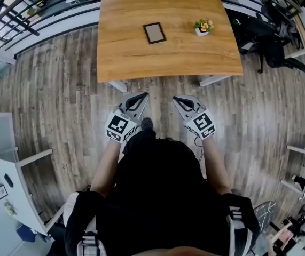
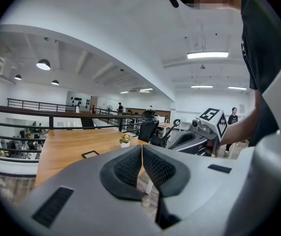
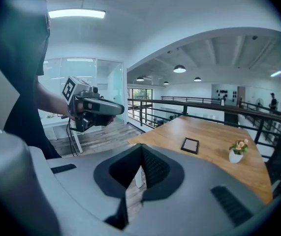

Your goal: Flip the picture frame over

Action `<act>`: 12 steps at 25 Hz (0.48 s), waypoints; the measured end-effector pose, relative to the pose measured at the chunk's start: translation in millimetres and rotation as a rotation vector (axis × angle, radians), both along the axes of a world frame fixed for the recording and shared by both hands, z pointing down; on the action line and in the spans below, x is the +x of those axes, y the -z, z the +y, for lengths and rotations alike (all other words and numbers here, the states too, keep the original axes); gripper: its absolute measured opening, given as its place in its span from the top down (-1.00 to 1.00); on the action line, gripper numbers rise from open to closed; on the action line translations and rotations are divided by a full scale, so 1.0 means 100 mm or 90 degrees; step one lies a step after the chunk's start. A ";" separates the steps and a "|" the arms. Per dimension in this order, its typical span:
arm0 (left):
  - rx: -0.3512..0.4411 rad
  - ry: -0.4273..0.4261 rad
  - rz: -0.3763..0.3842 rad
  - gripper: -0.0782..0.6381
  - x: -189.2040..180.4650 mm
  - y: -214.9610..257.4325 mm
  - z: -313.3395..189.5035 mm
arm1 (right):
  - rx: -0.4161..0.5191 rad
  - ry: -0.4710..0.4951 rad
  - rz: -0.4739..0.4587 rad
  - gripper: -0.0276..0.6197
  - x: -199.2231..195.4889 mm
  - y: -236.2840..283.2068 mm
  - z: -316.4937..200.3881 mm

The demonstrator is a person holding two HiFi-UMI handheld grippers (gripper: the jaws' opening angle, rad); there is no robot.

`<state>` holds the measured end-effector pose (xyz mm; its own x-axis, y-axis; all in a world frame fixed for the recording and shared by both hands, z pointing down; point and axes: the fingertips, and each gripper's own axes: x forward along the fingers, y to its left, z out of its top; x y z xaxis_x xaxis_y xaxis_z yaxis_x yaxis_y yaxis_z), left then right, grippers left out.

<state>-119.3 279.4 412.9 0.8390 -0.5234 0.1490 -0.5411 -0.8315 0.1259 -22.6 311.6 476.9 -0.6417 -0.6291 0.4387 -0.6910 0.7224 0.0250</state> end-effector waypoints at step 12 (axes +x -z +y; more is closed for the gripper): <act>-0.012 -0.025 0.001 0.72 -0.21 -0.13 -0.35 | -0.011 -0.033 0.008 0.89 -0.21 -0.12 -0.30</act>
<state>-140.3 243.9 425.5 0.8592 -0.4870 0.1572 -0.5077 -0.8496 0.1427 -43.6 281.3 489.0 -0.6025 -0.6536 0.4579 -0.7275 0.6858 0.0216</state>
